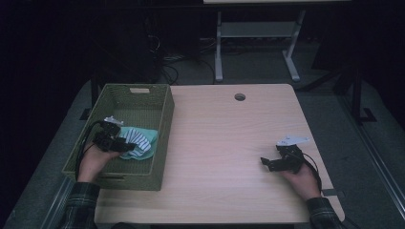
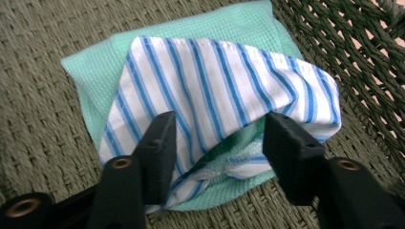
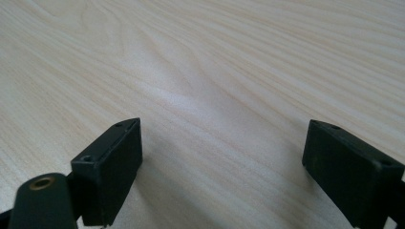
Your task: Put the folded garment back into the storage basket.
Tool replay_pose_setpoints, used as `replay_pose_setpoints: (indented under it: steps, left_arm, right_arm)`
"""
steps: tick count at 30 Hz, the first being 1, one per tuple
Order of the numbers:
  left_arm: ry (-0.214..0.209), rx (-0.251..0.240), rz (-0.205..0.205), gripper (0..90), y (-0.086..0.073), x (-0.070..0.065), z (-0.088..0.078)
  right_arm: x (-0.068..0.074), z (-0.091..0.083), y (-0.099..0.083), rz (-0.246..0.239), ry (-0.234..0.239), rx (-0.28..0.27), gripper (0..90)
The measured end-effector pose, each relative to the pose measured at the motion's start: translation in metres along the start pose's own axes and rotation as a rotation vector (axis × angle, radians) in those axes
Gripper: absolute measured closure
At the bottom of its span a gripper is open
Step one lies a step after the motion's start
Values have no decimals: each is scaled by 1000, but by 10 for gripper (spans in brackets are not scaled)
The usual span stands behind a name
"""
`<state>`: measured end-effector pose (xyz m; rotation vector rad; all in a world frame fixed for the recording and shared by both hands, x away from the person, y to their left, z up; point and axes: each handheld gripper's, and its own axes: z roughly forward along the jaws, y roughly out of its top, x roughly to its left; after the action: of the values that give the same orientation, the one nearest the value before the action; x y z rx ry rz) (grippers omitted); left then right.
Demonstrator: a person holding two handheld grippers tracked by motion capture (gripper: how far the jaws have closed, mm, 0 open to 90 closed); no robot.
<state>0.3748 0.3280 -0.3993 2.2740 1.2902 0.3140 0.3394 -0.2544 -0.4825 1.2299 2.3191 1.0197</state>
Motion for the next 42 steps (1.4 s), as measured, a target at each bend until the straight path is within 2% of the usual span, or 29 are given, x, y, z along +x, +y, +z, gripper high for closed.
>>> replay_pose_setpoints:
  steps: [2,9,13,16,19,28,34,42]
  left_arm:
    - [-15,-5,-2,361,0,0,-1]
    - [-27,-44,-5,214,2,-1,-5]
    - [-45,-55,6,181,3,-1,-9]
    - [-66,-81,2,172,5,-2,-15]
    - [-69,-99,5,161,9,-8,-22]
    - [-87,-168,40,161,31,-37,-37]
    - [-108,-220,74,161,48,-63,-43]
    - [-157,-268,121,161,66,-100,-43]
  right_arm:
    - [0,0,0,0,0,0,129]
    - [0,0,0,0,-1,0,129]
    - [0,0,0,1,-1,0,129]
    - [0,0,0,0,-1,0,129]
    - [0,0,0,0,-1,0,129]
    - [0,0,0,1,-1,0,129]
    - [0,0,0,0,-1,0,129]
    - [0,0,0,1,-1,1,129]
